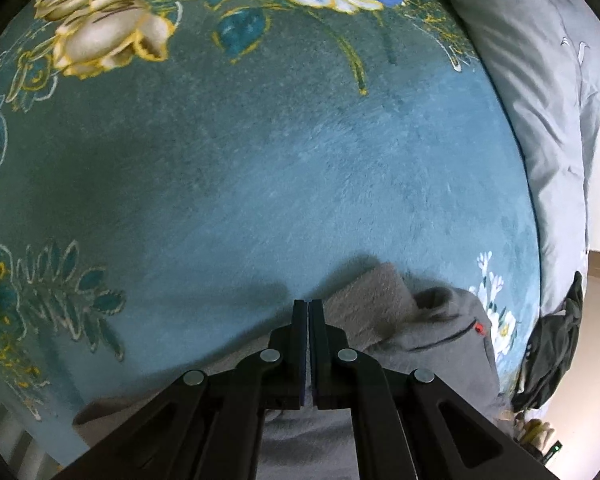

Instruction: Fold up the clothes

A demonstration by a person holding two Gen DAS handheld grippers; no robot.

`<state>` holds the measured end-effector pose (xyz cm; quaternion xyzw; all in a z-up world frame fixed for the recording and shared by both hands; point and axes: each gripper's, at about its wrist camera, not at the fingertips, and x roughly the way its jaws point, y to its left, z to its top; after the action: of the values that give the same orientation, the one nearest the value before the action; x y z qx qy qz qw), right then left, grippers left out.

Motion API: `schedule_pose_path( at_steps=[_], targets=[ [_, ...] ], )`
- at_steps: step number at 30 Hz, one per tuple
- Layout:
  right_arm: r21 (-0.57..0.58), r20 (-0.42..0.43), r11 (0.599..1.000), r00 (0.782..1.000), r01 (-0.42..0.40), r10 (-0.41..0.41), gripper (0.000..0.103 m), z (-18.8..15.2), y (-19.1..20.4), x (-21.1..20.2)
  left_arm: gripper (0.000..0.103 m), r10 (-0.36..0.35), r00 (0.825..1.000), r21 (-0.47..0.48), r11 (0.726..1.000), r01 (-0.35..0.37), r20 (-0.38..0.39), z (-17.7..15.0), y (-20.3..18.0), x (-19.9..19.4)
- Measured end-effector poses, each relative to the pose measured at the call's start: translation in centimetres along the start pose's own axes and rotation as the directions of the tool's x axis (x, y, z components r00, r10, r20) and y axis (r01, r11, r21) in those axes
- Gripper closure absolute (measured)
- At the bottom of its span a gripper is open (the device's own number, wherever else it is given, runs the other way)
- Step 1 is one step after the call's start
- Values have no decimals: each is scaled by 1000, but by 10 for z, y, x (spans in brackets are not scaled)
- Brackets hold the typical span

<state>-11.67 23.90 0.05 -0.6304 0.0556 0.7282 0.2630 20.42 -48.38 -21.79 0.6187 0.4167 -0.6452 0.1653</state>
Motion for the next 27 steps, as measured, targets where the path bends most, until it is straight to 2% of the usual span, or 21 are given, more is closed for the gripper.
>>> schedule_pose_path(
  at_steps=[3, 4, 5, 7, 8, 9, 12, 15, 17, 21, 23, 27],
  targets=[
    [-1, 24, 1000, 999, 22, -22, 57, -10, 3, -10, 98, 7, 1000, -25, 1000, -7, -6, -11, 21, -9],
    [4, 33, 1000, 999, 16, -16, 57, -15, 1, -17, 97, 9, 1000, -33, 999, -9, -2, -16, 30, -15],
    [2, 35, 1000, 999, -15, 15, 57, -21, -1, -25, 91, 11, 1000, -41, 999, -10, 5, -22, 40, -22],
    [-13, 33, 997, 996, -81, 82, 54, -40, -7, -43, 73, 20, 1000, -56, 998, -19, 17, -35, 61, -34],
    [-21, 24, 994, 994, -103, 103, 53, -53, -12, -50, 60, 31, 999, -65, 997, -29, 20, -44, 73, -40],
    [-27, 14, 992, 992, -123, 123, 50, -65, -18, -56, 52, 44, 999, -74, 996, -42, 20, -52, 85, -44],
    [15, -75, 989, 987, -145, 146, 47, -112, -57, -58, 50, 85, 996, -116, 990, -86, -21, -81, 124, -45],
    [154, -188, 982, 973, -108, 137, 47, -170, -121, -43, 50, 94, 993, -172, 980, -105, -70, -108, 158, -36],
    [307, -247, 949, 957, -71, 151, 47, -207, -164, -30, 50, 89, 993, -210, 972, -103, -72, -122, 177, -30],
    [548, -309, 836, 927, -11, 214, 47, -268, -231, -2, 51, 93, 994, -217, 971, -104, -63, -132, 195, -15],
    [637, -267, 770, 927, -37, 265, 47, -281, -248, 6, 53, 101, 993, -210, 971, -111, -56, -133, 198, -10],
    [722, -198, 685, 919, -99, 341, 47, -285, -258, 22, 55, 137, 990, -194, 971, -143, -44, -136, 204, 0]
  ],
)
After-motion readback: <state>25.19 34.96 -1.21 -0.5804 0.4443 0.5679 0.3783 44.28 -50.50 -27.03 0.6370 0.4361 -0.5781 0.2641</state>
